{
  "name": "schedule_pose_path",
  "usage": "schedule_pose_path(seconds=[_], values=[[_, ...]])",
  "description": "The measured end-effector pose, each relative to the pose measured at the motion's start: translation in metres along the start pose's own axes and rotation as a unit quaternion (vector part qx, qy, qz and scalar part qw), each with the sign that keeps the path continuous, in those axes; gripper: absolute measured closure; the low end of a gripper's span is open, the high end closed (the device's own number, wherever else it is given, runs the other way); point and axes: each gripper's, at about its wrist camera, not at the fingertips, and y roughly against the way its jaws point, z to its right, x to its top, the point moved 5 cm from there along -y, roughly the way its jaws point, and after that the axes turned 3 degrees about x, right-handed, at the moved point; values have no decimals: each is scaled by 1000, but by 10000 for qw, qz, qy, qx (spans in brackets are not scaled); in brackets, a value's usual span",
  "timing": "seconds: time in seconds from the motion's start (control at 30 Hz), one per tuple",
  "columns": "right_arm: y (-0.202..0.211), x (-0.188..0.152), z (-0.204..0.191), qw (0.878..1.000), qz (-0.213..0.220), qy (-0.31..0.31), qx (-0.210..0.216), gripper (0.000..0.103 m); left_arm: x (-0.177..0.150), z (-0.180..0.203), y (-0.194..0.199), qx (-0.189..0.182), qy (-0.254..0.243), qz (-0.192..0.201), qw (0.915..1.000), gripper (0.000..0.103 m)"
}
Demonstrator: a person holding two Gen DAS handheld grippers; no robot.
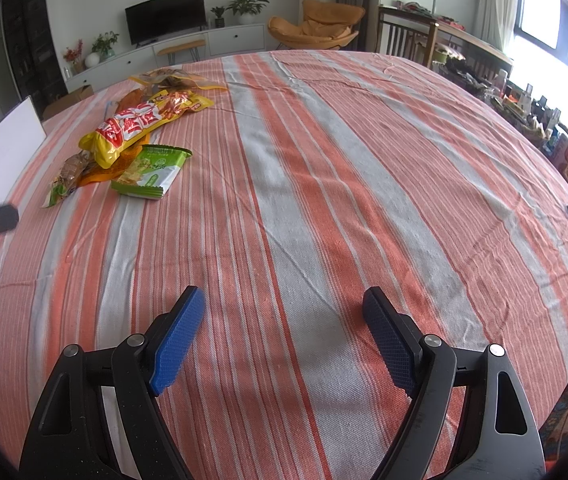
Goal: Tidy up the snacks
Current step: 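Grasp the clear bag of brown meat with green label with the left gripper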
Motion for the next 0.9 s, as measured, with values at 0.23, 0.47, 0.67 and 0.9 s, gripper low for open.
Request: schedule_pose_path(seconds=[0.23, 0.47, 0.67, 0.9], values=[[0, 0, 0, 10000, 0, -2, 2, 19, 36, 24, -71, 546, -478, -760, 9945, 35], [0, 0, 0, 10000, -2, -1, 6, 18, 31, 21, -56, 516, -694, -481, 9951, 64], [0, 0, -1, 10000, -7, 6, 21, 18, -29, 5, -3, 295, -611, -447, 9967, 67], [0, 0, 0, 10000, -7, 5, 25, 18, -61, 1, 9, 98, -713, -374, 9967, 34]])
